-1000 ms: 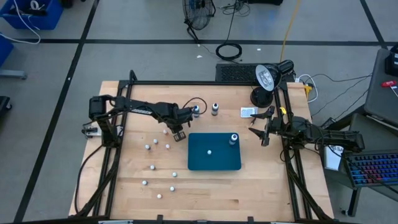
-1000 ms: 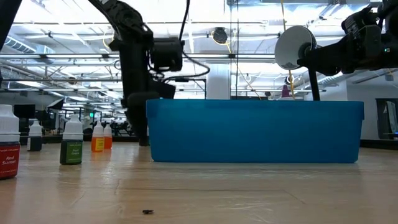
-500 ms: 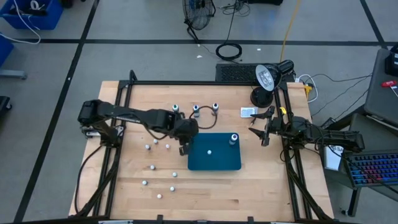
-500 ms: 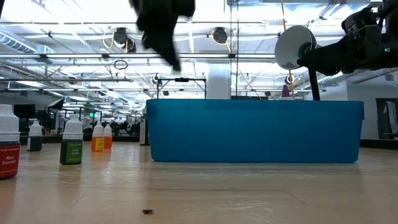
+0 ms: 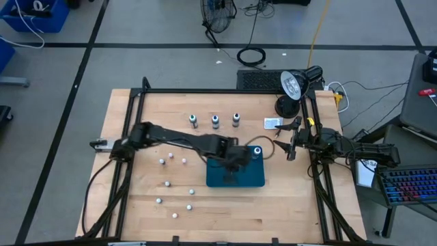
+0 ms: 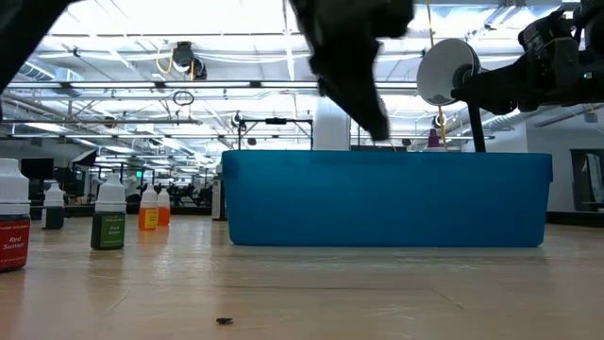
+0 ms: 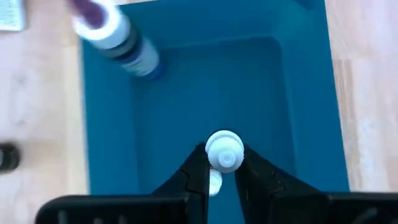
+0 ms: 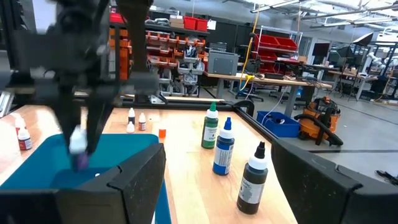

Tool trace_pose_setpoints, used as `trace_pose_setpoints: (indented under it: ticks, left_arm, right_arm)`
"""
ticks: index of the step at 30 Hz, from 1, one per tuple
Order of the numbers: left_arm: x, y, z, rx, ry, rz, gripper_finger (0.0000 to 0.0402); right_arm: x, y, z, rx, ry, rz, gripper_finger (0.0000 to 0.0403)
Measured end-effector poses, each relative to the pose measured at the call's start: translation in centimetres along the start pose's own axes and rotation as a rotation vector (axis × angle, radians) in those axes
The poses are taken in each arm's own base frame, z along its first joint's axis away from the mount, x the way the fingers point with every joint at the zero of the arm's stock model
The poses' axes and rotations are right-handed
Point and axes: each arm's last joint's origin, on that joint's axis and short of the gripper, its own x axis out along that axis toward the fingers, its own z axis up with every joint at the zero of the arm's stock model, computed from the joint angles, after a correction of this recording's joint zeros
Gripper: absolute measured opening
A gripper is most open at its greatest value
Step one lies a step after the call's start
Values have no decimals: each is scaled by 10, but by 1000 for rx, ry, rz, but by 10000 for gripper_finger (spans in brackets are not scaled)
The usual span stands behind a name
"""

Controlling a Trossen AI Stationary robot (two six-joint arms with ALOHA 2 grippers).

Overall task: Pick & Place food coloring
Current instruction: Put the top small purple food coloring bottle into the blue bin

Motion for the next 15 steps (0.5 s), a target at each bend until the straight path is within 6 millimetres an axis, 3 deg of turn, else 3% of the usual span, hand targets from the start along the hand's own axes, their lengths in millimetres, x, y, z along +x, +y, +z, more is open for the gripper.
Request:
trace_pose_setpoints:
  ticks: [6,15]
  left_arm:
    - [33,-1,0,11,72,-2,53]
    - [61,8,-3,-27,80,13,50]
  right_arm:
    - [0,0,0,0,1,0,281]
    - [0,0,-1,-1,7,1,279]
